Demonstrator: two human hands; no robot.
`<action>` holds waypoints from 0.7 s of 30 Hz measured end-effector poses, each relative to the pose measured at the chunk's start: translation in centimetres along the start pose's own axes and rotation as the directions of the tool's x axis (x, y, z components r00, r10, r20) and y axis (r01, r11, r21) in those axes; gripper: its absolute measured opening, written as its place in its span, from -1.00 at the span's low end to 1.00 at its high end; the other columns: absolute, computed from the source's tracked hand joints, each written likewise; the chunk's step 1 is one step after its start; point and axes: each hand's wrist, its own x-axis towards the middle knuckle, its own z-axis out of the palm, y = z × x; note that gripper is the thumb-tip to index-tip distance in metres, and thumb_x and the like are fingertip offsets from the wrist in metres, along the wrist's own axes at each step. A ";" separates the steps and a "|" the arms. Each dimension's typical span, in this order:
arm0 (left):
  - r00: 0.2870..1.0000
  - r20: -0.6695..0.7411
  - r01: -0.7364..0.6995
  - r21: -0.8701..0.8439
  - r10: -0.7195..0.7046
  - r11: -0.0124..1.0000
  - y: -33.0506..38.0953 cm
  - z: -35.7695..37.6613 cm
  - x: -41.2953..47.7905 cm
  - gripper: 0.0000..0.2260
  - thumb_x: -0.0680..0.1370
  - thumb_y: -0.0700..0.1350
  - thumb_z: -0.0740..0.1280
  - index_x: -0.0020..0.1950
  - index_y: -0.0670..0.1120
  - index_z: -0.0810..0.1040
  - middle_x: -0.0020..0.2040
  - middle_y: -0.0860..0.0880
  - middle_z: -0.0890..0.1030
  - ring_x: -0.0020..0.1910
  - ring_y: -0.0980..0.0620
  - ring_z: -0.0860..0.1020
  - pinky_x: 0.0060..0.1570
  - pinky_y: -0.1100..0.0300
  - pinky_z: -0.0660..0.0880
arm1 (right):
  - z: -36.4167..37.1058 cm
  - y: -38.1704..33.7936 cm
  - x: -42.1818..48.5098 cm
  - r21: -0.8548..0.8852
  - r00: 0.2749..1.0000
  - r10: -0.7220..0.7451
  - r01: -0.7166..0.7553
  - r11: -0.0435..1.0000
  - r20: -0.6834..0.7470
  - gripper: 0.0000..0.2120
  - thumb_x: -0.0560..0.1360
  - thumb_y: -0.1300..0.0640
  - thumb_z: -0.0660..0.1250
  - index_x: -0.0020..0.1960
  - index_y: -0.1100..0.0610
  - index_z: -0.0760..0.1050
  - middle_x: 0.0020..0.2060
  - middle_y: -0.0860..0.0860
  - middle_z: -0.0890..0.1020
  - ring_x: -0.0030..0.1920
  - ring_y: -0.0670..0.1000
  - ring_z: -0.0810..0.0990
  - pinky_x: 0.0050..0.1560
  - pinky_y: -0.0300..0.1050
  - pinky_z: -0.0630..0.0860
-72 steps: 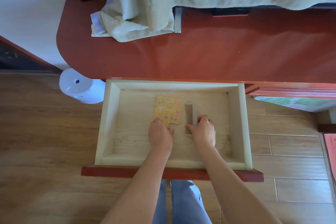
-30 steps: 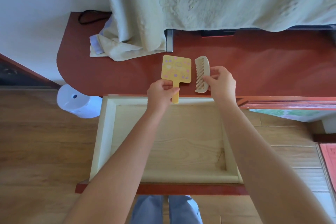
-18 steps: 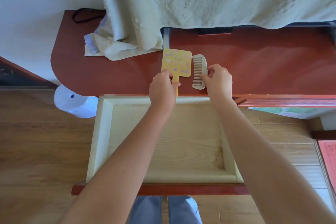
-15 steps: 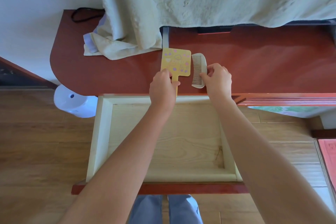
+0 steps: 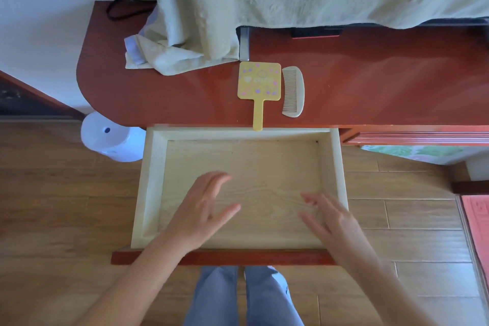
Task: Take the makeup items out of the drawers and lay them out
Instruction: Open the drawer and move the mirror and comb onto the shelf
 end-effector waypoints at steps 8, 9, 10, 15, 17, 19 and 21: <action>0.980 0.148 -0.186 0.406 0.136 0.895 -4.8 3.3 -8.6 -0.21 0.41 0.41 0.21 0.40 -0.16 0.31 0.36 -0.08 0.43 0.44 -0.05 0.23 0.41 -0.02 0.09 | 4.7 2.0 -6.6 -0.301 0.977 -0.200 0.212 0.930 0.072 -0.39 0.49 -0.37 0.02 0.28 0.06 0.38 0.18 0.01 0.57 0.25 -0.02 0.40 0.23 -0.10 0.31; 0.984 0.122 -0.172 0.440 0.131 0.881 -5.1 3.7 -8.5 -0.24 0.44 0.38 0.20 0.40 -0.17 0.30 0.36 -0.10 0.44 0.43 -0.06 0.24 0.42 -0.02 0.10 | 5.1 2.0 -6.5 -0.335 0.978 -0.200 0.205 0.919 0.051 -0.40 0.50 -0.36 0.01 0.28 0.07 0.38 0.19 0.02 0.57 0.27 0.00 0.39 0.23 -0.07 0.30; 0.987 0.092 -0.157 0.463 0.129 0.872 -5.2 3.9 -8.5 -0.27 0.46 0.35 0.18 0.40 -0.18 0.30 0.35 -0.12 0.45 0.43 -0.07 0.25 0.42 -0.02 0.10 | 5.4 2.0 -6.3 -0.358 0.981 -0.190 0.187 0.915 0.029 -0.40 0.51 -0.35 -0.01 0.29 0.07 0.37 0.21 0.03 0.56 0.29 0.01 0.37 0.24 -0.06 0.29; 0.995 -0.075 -0.022 0.426 0.060 0.905 -5.1 4.2 -7.7 -0.09 0.32 0.36 0.31 0.45 -0.23 0.20 0.42 -0.17 0.34 0.47 -0.14 0.18 0.44 -0.10 0.12 | 6.3 1.5 -5.3 -0.400 0.991 -0.113 0.073 0.913 -0.078 -0.28 0.49 -0.38 -0.01 0.39 0.15 0.27 0.35 0.08 0.43 0.39 0.05 0.29 0.34 0.02 0.23; 0.996 -0.085 0.047 0.422 -0.012 0.906 -5.0 3.9 -7.1 0.02 0.26 0.39 0.31 0.49 -0.24 0.12 0.49 -0.18 0.23 0.50 -0.16 0.11 0.42 -0.16 0.14 | 6.2 1.2 -4.5 -0.424 0.989 -0.103 0.048 0.905 -0.109 -0.20 0.47 -0.41 -0.02 0.41 0.20 0.23 0.37 0.12 0.39 0.41 0.07 0.26 0.35 0.02 0.23; 0.996 -0.071 0.076 0.430 -0.050 0.900 -4.9 3.6 -6.2 0.07 0.24 0.41 0.32 0.50 -0.26 0.09 0.52 -0.19 0.15 0.51 -0.17 0.07 0.40 -0.20 0.15 | 6.0 1.0 -3.5 -0.454 0.988 -0.108 0.045 0.890 -0.114 -0.14 0.44 -0.43 -0.02 0.43 0.24 0.19 0.40 0.13 0.34 0.42 0.08 0.23 0.36 0.04 0.22; 0.995 -0.069 0.095 0.446 -0.071 0.890 -4.8 3.1 -5.1 0.10 0.23 0.41 0.33 0.50 -0.27 0.08 0.52 -0.20 0.12 0.51 -0.18 0.05 0.41 -0.21 0.12 | 5.7 0.9 -2.2 -0.473 0.986 -0.124 0.059 0.879 -0.108 -0.11 0.43 -0.44 -0.02 0.45 0.24 0.15 0.43 0.13 0.29 0.44 0.09 0.20 0.40 0.02 0.18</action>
